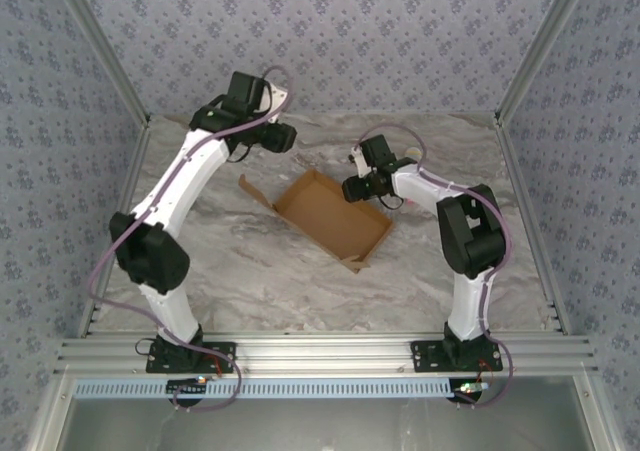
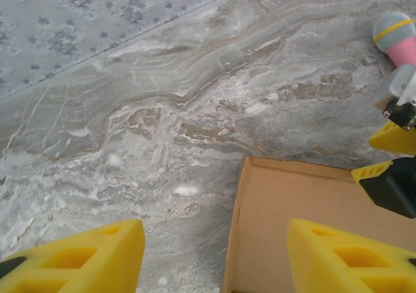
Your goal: Fold the paper box
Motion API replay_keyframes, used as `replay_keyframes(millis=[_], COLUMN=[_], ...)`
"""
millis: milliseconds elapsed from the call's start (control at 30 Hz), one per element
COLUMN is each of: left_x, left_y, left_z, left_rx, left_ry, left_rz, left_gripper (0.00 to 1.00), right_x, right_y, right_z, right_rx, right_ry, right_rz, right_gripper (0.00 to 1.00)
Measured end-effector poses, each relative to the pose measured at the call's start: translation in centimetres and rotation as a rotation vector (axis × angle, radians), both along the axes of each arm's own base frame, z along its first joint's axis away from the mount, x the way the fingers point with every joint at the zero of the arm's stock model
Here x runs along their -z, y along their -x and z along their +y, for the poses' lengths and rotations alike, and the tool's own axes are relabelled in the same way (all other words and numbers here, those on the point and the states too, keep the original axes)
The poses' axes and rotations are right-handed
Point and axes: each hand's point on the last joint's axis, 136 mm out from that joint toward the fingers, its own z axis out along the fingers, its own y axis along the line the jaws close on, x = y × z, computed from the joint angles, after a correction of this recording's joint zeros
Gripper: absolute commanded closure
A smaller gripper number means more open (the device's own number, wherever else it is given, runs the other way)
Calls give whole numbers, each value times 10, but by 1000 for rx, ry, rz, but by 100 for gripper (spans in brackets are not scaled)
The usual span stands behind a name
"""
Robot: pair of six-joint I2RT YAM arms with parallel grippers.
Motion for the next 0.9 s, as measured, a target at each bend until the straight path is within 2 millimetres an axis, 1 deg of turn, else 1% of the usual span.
replay_keyframes(millis=[133, 267, 333, 400, 467, 533, 633, 700, 900], left_x=[0, -2, -1, 3, 9, 21, 41, 50, 71], left_y=[2, 3, 6, 9, 12, 14, 16, 18, 21], left_z=[41, 91, 115, 131, 138, 138, 133, 128, 118], left_rx=[-109, -249, -322, -377, -411, -427, -430, -426, -423], left_ry=[63, 135, 173, 212, 249, 281, 330, 364, 466], left_rz=[-35, -84, -109, -125, -134, -124, -90, -72, -38], left_gripper=[37, 36, 35, 35, 35, 35, 35, 35, 35], right_x=[2, 4, 5, 6, 7, 7, 5, 2, -8], right_y=[-7, -15, -14, -10, -1, 11, 33, 48, 78], right_z=[-18, -45, -60, -76, -87, -92, -85, -80, -72], right_rx=[60, 143, 188, 231, 264, 281, 274, 266, 264], right_ry=[-7, -14, -20, -27, -46, -79, -144, -186, -281], right_rz=[12, 20, 29, 40, 51, 66, 86, 90, 73], right_gripper=[50, 52, 52, 52, 50, 46, 38, 34, 32])
